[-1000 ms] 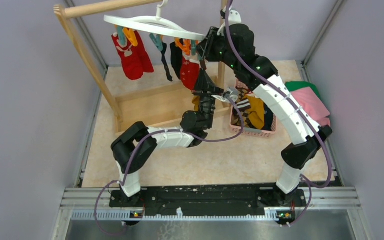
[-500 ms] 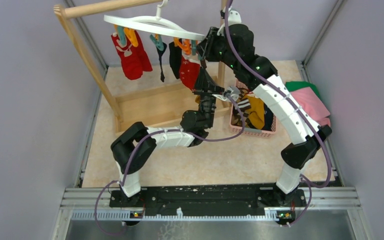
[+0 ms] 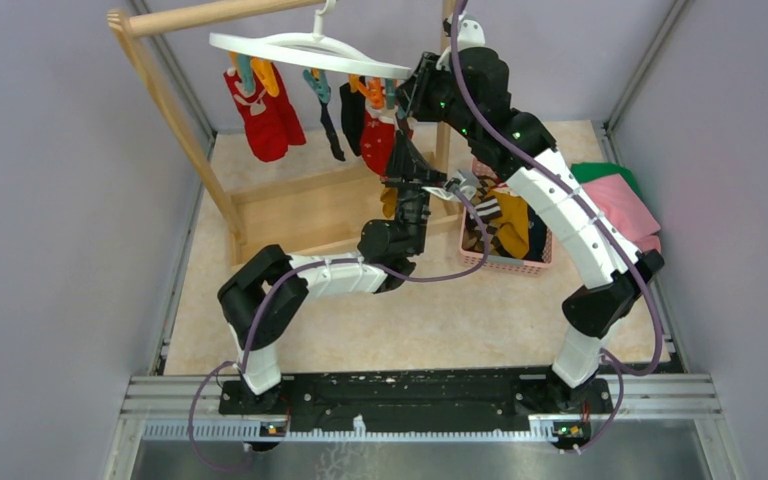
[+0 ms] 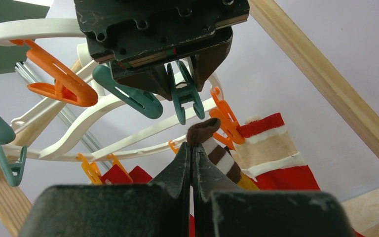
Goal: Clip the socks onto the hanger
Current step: Clamp the sock onto the hanger.
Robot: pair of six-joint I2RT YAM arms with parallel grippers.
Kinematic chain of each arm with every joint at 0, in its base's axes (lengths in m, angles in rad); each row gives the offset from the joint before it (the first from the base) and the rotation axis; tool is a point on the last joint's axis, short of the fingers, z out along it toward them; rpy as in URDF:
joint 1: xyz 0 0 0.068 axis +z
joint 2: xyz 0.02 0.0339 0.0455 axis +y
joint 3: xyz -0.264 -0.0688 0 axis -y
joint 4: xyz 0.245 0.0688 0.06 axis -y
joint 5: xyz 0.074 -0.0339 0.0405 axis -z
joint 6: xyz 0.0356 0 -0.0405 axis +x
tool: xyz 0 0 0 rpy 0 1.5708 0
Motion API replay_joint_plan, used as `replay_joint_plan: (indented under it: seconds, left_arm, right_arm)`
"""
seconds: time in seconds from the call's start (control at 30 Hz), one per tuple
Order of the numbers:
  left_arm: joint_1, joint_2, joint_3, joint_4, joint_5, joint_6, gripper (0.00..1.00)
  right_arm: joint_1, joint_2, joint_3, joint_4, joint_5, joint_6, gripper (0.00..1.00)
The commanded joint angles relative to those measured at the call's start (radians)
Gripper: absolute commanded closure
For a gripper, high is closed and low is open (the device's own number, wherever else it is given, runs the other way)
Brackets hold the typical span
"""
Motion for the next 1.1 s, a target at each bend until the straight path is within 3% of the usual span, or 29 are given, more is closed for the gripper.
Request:
replay_joint_plan:
  seconds: [0.0,1.07]
  left_arm:
    - [0.000,-0.049,0.040,0.284,-0.012,0.010,1.00]
    - [-0.014,-0.054,0.061,0.284,-0.006,0.011,1.00]
  right_arm:
    - [-0.020,0.015,0.016,-0.015,0.042,0.009,1.00]
    - [-0.024,0.030,0.019,-0.017,0.036,0.039,1.00]
